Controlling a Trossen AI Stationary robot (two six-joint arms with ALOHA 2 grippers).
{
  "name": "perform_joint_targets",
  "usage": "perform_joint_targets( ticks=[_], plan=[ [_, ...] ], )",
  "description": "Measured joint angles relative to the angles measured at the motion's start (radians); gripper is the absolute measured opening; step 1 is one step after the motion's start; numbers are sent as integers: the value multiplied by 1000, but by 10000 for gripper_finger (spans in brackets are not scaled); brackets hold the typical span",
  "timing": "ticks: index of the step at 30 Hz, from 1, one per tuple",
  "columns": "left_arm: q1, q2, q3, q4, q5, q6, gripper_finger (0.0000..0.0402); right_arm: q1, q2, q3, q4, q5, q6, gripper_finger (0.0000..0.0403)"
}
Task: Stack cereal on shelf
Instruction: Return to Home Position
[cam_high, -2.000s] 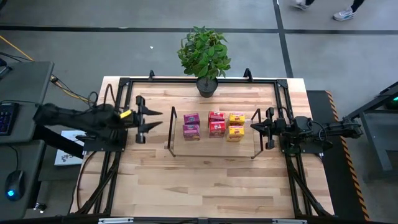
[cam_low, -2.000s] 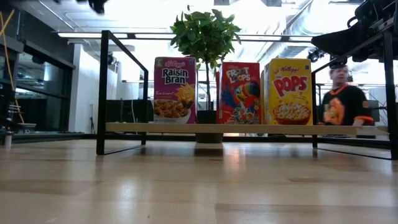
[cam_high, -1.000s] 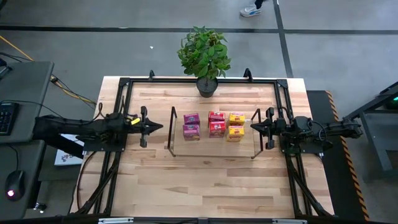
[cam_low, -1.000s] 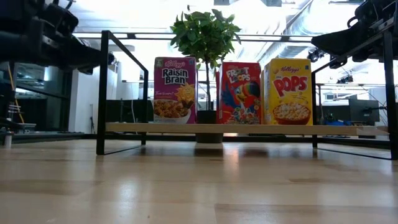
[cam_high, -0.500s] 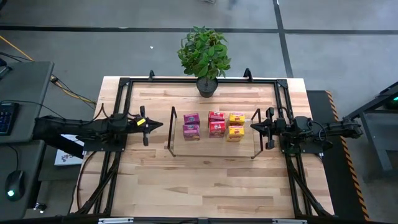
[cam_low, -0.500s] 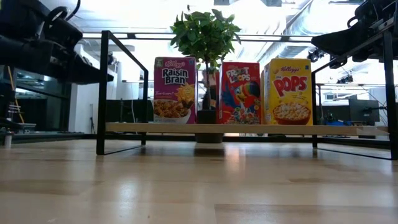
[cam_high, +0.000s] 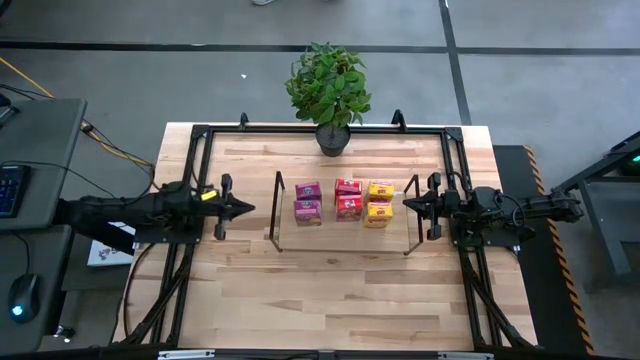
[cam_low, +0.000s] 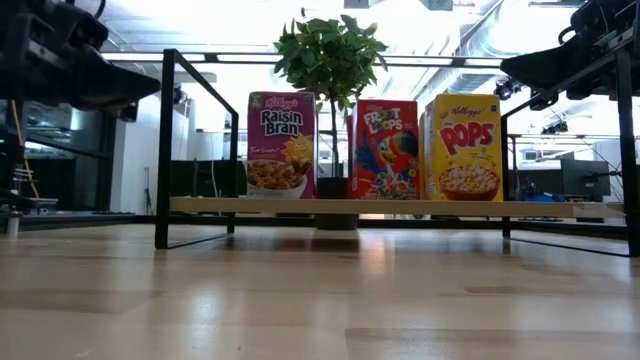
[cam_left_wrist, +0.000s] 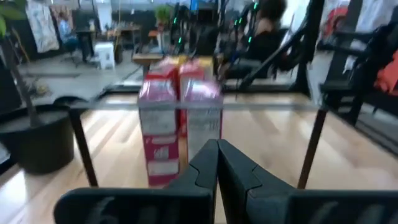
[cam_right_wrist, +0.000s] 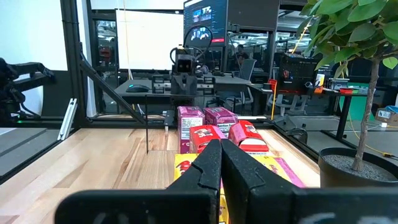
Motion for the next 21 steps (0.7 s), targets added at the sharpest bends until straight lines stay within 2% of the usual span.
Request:
perform_joint_targets(
  ticks=[4, 11, 21],
  plan=[
    [0, -21, 1, -2, 1, -43, 0, 0, 0, 0, 0, 0, 0, 0],
    [0, -12, 1, 0, -3, -222, 0, 0, 0, 0, 0, 0, 0, 0],
    [0, -12, 1, -1, -4, -237, 1, 0, 0, 0, 0, 0, 0, 0]
  ],
)
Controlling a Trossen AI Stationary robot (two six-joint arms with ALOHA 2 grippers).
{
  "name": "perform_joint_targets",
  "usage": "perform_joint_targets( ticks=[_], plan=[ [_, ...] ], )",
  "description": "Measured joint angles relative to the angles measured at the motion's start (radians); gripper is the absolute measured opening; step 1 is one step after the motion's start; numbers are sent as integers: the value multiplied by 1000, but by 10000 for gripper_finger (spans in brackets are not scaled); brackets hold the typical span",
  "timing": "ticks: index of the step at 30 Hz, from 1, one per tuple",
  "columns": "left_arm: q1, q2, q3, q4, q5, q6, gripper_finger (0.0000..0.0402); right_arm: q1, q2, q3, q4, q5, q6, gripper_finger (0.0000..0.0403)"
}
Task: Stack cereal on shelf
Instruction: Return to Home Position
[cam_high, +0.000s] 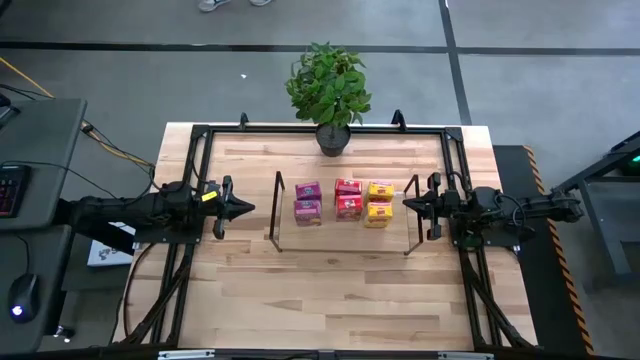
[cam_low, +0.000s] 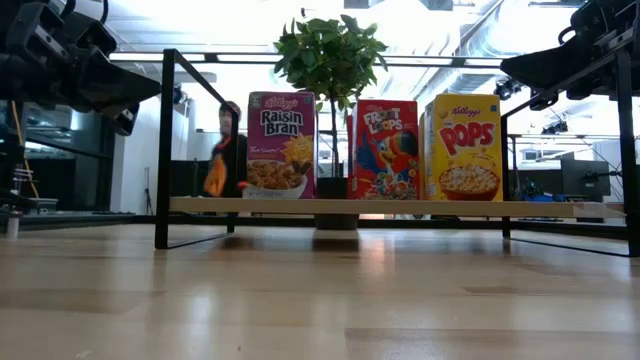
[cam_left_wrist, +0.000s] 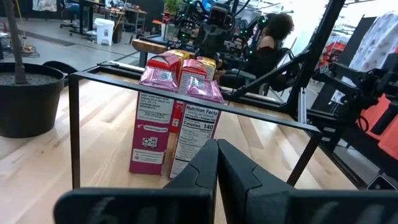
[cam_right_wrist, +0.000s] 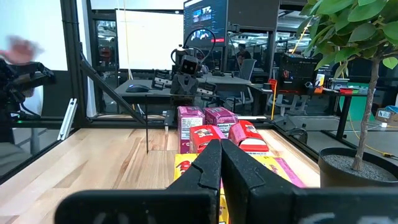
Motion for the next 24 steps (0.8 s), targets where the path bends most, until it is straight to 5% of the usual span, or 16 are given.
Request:
perform_joint_targets(
  ticks=[24],
  plan=[
    [-72, -60, -1, 31, -1, 1, 1, 0, 0, 0, -3, 0, 0, 0]
  ],
)
